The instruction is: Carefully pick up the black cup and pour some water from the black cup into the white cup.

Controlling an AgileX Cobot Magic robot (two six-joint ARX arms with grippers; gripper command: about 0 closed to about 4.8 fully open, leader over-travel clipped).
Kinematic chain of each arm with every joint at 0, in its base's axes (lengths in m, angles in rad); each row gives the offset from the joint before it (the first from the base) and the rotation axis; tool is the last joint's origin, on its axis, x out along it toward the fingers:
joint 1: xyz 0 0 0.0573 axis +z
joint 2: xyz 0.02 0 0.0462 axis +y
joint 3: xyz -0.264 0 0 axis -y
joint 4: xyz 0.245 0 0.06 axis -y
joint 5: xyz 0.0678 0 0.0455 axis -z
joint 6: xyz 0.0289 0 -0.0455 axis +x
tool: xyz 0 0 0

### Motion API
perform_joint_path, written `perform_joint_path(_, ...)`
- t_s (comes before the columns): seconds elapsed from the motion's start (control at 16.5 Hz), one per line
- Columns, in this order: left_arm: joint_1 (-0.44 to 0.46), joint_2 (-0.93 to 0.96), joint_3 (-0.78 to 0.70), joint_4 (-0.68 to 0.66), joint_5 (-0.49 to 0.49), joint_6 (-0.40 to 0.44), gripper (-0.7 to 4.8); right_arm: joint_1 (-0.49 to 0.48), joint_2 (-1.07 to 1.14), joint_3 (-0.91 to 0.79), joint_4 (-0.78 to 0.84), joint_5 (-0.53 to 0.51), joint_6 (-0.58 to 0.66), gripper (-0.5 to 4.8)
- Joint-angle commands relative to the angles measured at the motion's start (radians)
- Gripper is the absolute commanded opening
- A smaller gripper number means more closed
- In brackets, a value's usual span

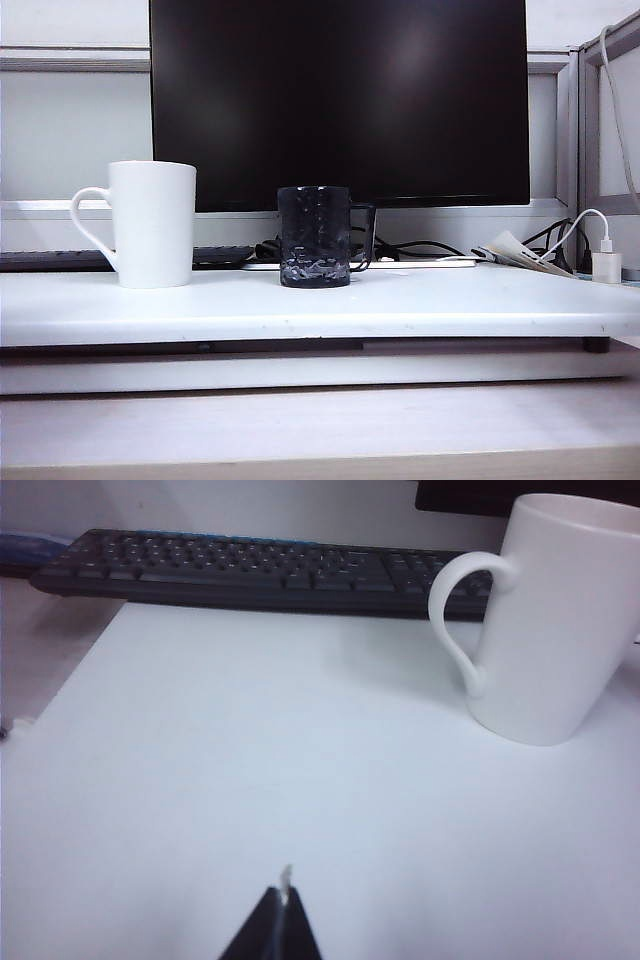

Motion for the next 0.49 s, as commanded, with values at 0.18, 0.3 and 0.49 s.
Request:
perform_joint_path(0.18, 0.001, 0.0, 0.0, -0.002, 0.006, 0.0, -0.05, 0.001, 0.0, -0.007, 0.013, 0.006, 0.004, -0.01)
perform_joint_path(0.3, 0.001, 0.0, 0.0, -0.002, 0.007, 0.002, -0.05, 0.001, 0.0, -0.007, 0.013, 0.006, 0.003, -0.01)
perform_joint_path(0.49, 0.001, 0.0, 0.011, 0.009, 0.038, -0.023, -0.05, 0.001, 0.0, 0.029, 0.02, -0.025, 0.008, -0.01)
